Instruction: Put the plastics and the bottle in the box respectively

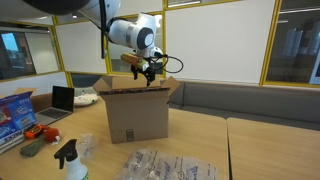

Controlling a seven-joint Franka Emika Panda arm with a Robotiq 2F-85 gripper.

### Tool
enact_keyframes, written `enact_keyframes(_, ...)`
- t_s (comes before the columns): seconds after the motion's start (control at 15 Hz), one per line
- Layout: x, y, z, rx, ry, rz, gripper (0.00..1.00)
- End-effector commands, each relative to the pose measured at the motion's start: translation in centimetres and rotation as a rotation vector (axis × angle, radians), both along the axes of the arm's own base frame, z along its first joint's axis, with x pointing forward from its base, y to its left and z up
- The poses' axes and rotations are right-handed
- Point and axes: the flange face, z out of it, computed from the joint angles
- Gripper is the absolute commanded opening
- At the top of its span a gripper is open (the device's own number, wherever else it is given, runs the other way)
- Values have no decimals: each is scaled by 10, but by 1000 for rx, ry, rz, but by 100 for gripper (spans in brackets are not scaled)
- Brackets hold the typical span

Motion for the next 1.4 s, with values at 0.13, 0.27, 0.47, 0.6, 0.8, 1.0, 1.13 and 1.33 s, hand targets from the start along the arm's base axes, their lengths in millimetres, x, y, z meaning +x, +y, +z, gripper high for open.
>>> enact_keyframes(0.13, -22, -27, 21, -47, 29, -47, 100)
enact_keyframes(0.27, -34, -36, 31, -65, 22, -63, 100)
enact_keyframes(0.47, -61, -49, 48, -97, 13, -86, 100)
enact_keyframes(0.6, -86, -62, 55, -117, 15, -109, 100)
enact_keyframes(0.8, -124, -86, 57, -135, 36, -157, 100)
enact_keyframes(1.0, -160, -114, 43, -142, 80, -213, 100)
enact_keyframes(1.13, -180, -133, 26, -129, 109, -232, 100)
enact_keyframes(1.33, -197, -158, -9, -120, 167, -242, 100)
